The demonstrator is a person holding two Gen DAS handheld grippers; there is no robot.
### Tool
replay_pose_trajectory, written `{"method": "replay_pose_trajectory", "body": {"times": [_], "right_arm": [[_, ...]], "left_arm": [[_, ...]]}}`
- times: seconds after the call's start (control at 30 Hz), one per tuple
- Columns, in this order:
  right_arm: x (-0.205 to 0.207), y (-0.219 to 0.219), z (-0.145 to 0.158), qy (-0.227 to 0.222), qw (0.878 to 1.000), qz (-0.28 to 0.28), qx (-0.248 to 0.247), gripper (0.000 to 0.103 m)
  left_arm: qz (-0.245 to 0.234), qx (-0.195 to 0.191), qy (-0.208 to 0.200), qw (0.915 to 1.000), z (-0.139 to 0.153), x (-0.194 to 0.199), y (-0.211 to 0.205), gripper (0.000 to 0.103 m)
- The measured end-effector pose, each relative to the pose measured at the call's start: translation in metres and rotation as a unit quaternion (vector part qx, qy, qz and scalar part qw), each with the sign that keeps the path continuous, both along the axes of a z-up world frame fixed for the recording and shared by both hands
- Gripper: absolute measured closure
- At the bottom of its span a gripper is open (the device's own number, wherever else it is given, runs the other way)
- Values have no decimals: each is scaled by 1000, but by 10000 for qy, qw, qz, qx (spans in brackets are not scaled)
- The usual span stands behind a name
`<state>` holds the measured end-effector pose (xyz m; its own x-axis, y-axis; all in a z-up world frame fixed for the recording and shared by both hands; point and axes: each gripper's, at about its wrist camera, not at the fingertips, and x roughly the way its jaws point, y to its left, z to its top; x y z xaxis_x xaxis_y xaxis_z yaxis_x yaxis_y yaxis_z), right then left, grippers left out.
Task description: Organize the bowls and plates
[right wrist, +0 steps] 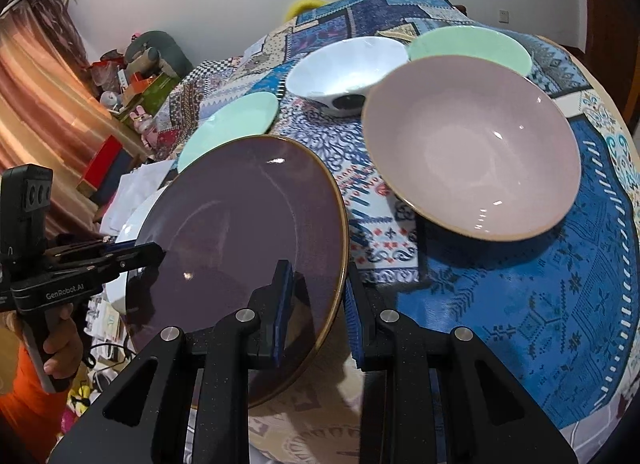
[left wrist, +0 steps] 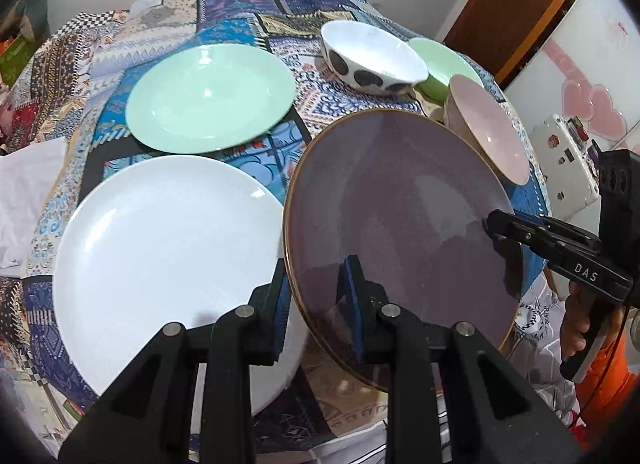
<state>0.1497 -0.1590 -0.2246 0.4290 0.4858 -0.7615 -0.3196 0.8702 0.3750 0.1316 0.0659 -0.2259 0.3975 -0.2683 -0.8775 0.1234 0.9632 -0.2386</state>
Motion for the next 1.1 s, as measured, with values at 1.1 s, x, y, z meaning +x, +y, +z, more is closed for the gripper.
{"method": "replay_pose_trajectory", "body": {"times": [1.1], "right_arm": [[3,-15,-10,-25,9986,22,-523,77]], "left_arm": [[-151,128,-53,9998,-10,10,-17,70]]}}
